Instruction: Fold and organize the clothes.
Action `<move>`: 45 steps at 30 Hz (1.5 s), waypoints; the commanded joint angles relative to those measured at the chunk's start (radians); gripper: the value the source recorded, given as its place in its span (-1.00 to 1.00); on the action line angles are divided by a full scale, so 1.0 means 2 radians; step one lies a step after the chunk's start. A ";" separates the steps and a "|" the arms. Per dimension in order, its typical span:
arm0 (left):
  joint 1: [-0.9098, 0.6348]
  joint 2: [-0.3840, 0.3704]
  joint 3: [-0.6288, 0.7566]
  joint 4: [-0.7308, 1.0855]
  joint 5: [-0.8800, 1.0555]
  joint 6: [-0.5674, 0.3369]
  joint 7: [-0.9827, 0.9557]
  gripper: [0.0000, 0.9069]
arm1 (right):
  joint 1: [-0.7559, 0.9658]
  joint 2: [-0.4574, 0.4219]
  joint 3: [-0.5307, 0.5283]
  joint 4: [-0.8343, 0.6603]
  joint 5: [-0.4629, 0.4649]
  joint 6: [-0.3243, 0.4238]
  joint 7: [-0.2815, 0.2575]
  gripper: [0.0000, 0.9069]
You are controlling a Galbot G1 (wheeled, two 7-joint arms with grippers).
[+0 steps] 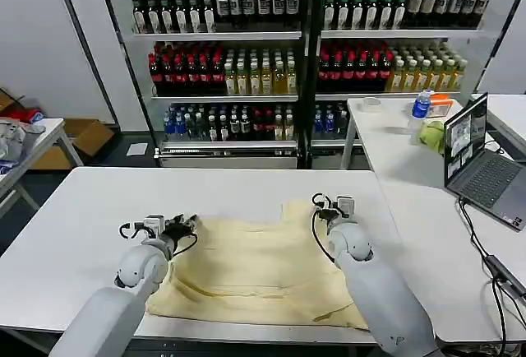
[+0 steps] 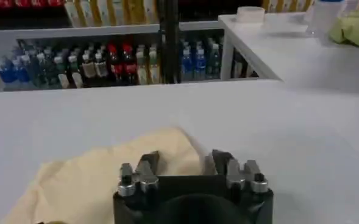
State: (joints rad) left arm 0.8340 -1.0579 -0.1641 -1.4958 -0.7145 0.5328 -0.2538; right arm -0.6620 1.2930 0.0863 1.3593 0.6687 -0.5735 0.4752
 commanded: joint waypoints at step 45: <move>0.227 0.041 -0.128 -0.246 -0.029 -0.053 0.026 -0.98 | -0.266 -0.052 0.092 0.353 -0.076 0.067 -0.068 -1.00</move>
State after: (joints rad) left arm 1.1365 -0.9802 -0.3793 -1.8669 -0.8172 0.4292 -0.2096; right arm -1.0238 1.2026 0.2199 1.8877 0.5393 -0.4460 0.3506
